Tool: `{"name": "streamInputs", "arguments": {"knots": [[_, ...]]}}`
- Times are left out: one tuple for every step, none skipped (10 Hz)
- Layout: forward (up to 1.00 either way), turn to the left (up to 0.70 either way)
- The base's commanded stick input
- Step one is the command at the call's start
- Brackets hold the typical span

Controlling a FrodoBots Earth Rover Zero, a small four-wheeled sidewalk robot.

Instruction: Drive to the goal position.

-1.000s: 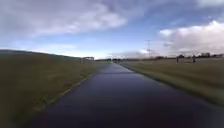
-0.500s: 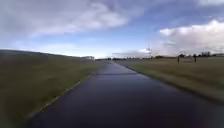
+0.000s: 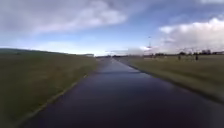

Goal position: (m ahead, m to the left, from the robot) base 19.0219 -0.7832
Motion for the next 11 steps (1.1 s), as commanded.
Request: {"name": "streamInputs", "arguments": {"knots": [[1.00,0.00],[1.00,0.00],[1.00,0.00],[1.00,0.00],[1.00,0.00],[1.00,0.00],[1.00,0.00],[1.00,0.00],[1.00,0.00],[1.00,0.00],[1.00,0.00]]}}
